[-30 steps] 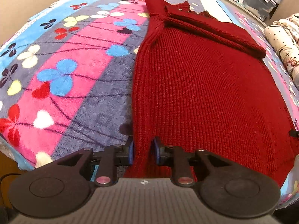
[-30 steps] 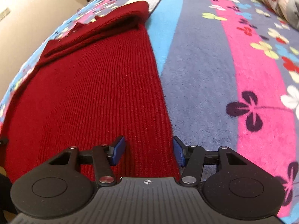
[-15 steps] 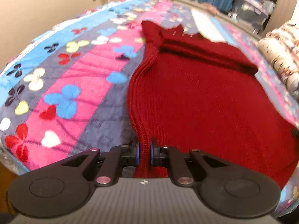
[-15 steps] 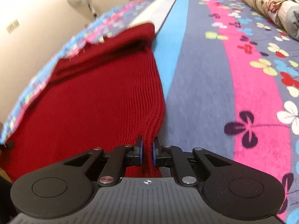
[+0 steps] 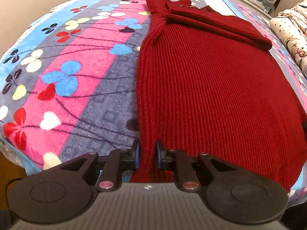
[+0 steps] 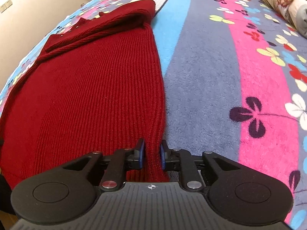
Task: Fold small clothes
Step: 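Grasp the hem with the left gripper while the right gripper grasps the hem beside it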
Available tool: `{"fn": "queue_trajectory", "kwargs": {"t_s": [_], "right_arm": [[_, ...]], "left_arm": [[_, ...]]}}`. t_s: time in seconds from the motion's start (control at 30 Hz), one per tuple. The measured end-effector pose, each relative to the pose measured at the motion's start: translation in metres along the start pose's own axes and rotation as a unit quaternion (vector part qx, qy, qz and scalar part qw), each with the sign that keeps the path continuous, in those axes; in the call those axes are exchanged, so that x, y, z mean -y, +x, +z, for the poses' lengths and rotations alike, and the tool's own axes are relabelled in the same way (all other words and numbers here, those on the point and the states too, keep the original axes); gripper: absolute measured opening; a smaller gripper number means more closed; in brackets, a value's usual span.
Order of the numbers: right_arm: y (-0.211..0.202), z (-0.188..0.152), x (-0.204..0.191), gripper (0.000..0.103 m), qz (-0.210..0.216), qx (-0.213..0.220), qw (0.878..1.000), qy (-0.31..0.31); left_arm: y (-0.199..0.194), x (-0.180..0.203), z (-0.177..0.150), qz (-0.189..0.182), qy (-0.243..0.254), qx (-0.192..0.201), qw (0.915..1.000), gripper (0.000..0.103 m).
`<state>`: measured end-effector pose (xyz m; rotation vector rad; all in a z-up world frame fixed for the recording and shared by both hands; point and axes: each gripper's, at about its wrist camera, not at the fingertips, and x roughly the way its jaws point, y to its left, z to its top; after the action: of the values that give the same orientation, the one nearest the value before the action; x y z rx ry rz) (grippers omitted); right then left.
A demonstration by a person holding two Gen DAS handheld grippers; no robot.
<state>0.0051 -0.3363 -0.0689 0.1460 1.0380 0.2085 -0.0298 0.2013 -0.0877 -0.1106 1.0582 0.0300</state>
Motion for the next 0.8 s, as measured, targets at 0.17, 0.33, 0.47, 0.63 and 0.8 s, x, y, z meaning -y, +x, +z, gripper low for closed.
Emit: {"fn": "queue_trajectory", "kwargs": {"t_s": [0.17, 0.33, 0.47, 0.63, 0.8], "right_arm": [[-0.007, 0.003, -0.003, 0.011, 0.004, 0.022, 1.000, 0.002], [-0.017, 0.007, 0.000, 0.011, 0.024, 0.048, 0.998, 0.022], [0.002, 0.001, -0.003, 0.019, 0.001, 0.002, 1.000, 0.003], [0.003, 0.000, -0.005, 0.019, -0.001, 0.004, 1.000, -0.001], [0.001, 0.001, -0.008, 0.011, -0.004, 0.021, 1.000, -0.013]], "left_arm": [[-0.015, 0.005, 0.002, -0.007, 0.011, 0.052, 0.9985, 0.011], [-0.008, 0.008, 0.003, -0.013, 0.013, 0.027, 0.9995, 0.013], [-0.001, 0.012, 0.000, -0.001, 0.028, 0.009, 0.9996, 0.017], [0.001, 0.013, 0.000, 0.003, 0.037, 0.014, 0.9992, 0.014], [-0.007, 0.018, -0.002, 0.005, 0.053, 0.042, 0.9977, 0.011]]}}
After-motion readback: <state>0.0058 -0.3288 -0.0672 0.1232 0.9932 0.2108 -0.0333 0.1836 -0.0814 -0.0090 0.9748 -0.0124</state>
